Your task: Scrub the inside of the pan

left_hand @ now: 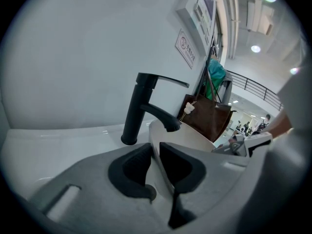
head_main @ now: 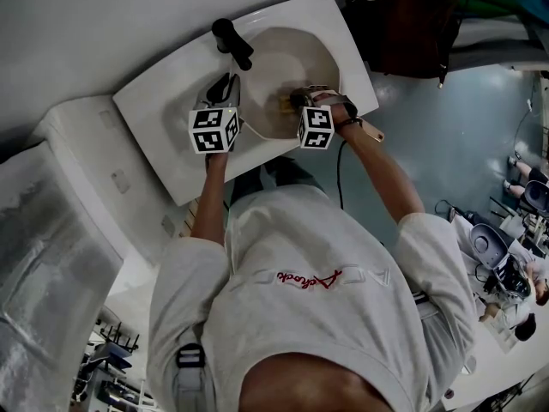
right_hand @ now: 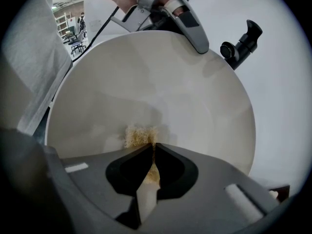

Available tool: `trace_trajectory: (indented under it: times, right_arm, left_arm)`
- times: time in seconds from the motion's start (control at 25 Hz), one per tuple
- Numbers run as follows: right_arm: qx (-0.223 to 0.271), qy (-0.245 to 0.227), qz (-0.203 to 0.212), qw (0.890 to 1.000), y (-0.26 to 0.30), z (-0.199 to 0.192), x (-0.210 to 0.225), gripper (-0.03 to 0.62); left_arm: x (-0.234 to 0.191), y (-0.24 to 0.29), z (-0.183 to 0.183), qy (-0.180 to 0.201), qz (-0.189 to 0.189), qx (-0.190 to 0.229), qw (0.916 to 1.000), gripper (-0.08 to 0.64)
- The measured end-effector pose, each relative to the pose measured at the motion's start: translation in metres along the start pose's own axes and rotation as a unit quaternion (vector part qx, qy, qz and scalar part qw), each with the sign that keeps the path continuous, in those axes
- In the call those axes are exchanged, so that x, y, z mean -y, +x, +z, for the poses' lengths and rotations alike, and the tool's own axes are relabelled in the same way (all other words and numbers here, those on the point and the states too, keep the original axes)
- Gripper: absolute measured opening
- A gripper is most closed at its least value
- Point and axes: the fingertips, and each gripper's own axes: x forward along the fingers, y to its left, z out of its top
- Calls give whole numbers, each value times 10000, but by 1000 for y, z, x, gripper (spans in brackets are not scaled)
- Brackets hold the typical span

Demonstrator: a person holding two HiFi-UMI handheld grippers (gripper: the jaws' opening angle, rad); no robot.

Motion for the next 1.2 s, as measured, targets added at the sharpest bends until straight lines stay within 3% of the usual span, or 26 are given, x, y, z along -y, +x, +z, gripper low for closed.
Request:
trace_trajectory:
  times: [0.2,0.8,1.2]
  right_arm:
    - [114,92,55,9999,-4,3,7,28]
    - [-233,530,-907,9942,2,-18,120,29]
    - [-461,331,-901,9943,19,-25,128,28]
  left_arm:
    - [0,0,0,-13,-9,-11,10000,55]
    - [1,0,1,4,-54,-32,10000,56]
    - [1,0,1,-22,-96,-46,9999,57]
